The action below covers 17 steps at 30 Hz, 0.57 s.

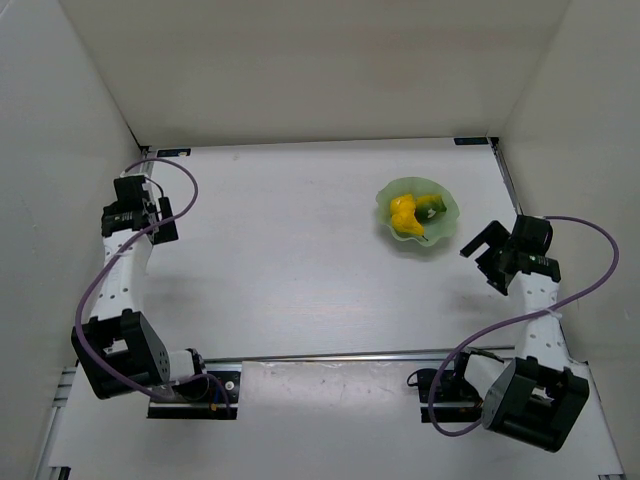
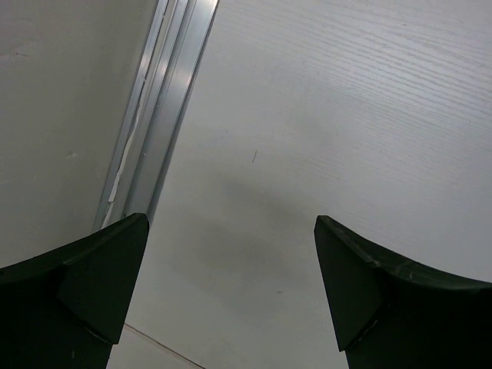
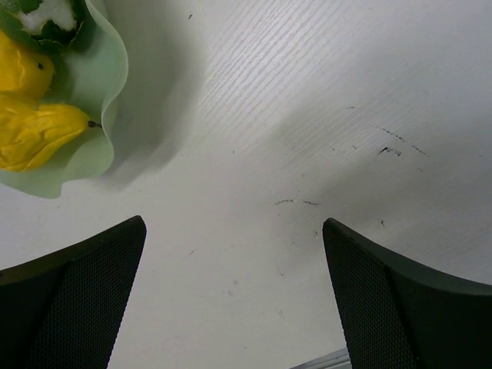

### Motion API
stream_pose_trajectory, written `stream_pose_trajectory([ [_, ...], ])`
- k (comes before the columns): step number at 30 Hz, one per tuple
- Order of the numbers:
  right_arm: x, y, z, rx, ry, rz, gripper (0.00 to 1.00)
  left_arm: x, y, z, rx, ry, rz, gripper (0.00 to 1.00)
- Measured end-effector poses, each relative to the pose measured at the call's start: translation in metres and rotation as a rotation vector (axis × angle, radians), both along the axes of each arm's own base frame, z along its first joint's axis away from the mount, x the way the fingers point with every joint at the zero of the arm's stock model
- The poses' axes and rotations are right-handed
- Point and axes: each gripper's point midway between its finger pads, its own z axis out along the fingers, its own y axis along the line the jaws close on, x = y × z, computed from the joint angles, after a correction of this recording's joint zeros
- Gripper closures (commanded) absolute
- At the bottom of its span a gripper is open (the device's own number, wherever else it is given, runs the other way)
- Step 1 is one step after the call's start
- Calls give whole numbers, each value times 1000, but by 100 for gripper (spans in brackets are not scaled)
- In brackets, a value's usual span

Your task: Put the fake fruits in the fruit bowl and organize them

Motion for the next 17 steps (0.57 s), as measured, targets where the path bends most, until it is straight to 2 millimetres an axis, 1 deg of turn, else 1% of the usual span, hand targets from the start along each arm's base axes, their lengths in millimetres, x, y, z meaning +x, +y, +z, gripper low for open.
stream_pose_trajectory([
  [4,-1,1,2,4,-10,-8,0,-3,1,6,-5,-21,3,0],
  [7,-5,2,1,9,-11,-15,0,-7,2,9,-8,-30,5,0],
  [12,-13,3,1,5,-10,-27,0,-10,3,8,-18,-31,2,0],
  [17,-14,2,4,-4,-21,-32,0,-11,4,9,-23,-33,5,0],
])
